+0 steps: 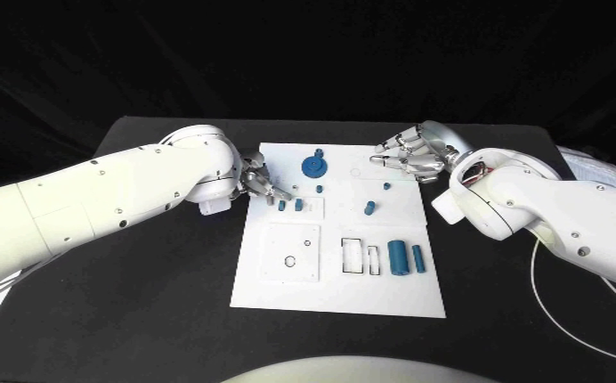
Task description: Assemble the parts on the task board
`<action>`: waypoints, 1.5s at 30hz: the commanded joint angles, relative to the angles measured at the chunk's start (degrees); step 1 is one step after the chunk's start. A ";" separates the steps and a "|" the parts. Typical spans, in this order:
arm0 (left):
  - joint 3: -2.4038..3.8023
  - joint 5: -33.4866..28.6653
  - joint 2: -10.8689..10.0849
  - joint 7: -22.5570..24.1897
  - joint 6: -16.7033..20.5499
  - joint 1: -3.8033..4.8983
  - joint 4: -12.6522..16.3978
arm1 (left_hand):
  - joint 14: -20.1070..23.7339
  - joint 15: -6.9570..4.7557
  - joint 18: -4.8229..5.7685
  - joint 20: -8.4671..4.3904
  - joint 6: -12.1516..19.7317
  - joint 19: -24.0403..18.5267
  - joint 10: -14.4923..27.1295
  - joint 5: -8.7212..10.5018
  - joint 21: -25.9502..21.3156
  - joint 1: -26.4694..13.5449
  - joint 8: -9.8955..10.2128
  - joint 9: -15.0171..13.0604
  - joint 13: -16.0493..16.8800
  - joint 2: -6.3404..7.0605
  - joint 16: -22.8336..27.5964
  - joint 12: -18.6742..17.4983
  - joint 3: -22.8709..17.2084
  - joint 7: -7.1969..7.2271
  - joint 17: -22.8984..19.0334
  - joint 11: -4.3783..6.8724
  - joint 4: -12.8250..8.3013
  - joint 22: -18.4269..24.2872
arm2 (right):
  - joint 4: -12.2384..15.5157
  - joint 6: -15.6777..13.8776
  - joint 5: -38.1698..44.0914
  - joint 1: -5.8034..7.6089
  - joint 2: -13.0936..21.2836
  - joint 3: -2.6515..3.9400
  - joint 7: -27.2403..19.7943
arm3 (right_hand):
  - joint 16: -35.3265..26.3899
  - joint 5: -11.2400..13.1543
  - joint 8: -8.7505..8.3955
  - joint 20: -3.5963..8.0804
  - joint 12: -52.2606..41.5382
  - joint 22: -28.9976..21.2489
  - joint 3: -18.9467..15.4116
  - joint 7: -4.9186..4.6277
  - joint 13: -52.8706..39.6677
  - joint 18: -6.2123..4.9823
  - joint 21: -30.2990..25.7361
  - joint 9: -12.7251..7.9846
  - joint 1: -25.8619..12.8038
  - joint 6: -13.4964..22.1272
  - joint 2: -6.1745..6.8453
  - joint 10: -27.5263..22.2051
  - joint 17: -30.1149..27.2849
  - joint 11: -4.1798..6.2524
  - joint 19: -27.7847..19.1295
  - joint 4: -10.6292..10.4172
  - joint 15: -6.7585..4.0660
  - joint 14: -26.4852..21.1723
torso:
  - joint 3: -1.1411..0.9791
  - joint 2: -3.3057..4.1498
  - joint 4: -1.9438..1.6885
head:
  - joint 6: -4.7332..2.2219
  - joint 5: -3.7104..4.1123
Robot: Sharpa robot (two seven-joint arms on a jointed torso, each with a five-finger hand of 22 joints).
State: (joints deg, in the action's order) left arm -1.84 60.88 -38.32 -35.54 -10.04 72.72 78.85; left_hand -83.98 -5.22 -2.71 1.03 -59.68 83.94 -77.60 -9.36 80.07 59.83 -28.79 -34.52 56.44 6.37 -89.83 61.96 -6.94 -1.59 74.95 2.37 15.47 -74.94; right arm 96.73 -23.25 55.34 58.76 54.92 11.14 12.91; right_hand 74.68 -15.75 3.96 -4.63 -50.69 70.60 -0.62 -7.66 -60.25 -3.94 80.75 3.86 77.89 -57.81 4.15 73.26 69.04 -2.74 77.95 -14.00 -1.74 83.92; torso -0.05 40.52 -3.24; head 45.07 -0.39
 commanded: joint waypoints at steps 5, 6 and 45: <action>0.59 -8.11 -1.32 6.61 10.95 0.66 0.89 | -6.02 0.56 -1.19 0.36 4.32 -0.86 8.72 -0.15 -5.44 2.79 0.95 0.50 -14.39 -0.83 -0.17 -13.17 3.44 -1.38 15.05 -1.18 1.19 -3.42 | 0.16 0.27 0.10 -0.12 0.16 -0.01 -0.55 | -0.33 -0.25 0.11 -0.19 0.10 -0.15 -0.10 -0.09 0.08 -0.45 -0.42 0.04 -0.62 -0.25 -0.07 -0.23 -0.12 -0.01 -0.42 -0.55 0.26 1.86 | -0.06 -0.06 -0.02 | -0.09 0.04; 0.61 -9.50 -1.38 8.26 12.40 0.71 0.79 | -5.54 0.98 -1.84 0.69 5.23 -2.32 10.49 -0.16 -8.45 2.99 1.17 0.73 -16.00 -0.93 0.85 -14.93 4.12 -1.85 13.59 -1.71 1.21 -1.26 | 0.17 0.26 0.10 -0.13 0.18 -0.01 -0.54 | -0.33 -0.25 0.11 -0.19 0.10 -0.15 -0.10 -0.09 0.08 -0.45 -0.42 0.04 -0.62 -0.25 -0.07 -0.23 -0.12 -0.01 -0.42 -0.55 0.26 1.86 | -0.08 -0.04 -0.03 | -0.12 0.08; -2.39 22.92 7.51 30.74 17.99 -2.98 -5.10 | -0.81 5.04 -3.84 4.48 1.89 -2.55 17.97 2.33 -23.29 28.15 19.78 23.48 -49.69 1.55 13.16 -45.31 -5.61 -5.73 -5.75 -6.89 -4.54 8.93 | 0.15 0.14 0.02 -0.32 -0.12 -0.01 -1.04 | -0.38 -0.48 0.13 -0.19 -0.02 -0.19 -0.12 -0.07 0.04 -0.45 -0.46 0.05 -0.44 -0.27 -0.24 -0.20 -0.14 0.02 -0.43 -0.60 0.25 1.87 | -0.03 0.02 0.05 | -1.16 1.28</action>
State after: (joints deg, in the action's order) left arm -4.27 80.83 -31.09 -2.67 10.40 69.76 73.92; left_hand -83.79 0.11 -7.14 5.42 -57.35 81.00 -59.26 -7.05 56.14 87.89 -9.26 -11.15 6.92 8.61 -76.29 16.95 -12.24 -7.23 69.22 -4.53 11.02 -65.51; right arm 96.81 -23.34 55.21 58.49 54.88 11.14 12.54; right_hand 74.46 -16.09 3.96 -4.83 -50.69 70.44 -0.86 -7.66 -60.26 -3.94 80.55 3.86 77.89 -57.81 4.15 73.27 68.90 -2.75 77.75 -14.23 -1.74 83.92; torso -0.04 40.57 -3.20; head 43.90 0.86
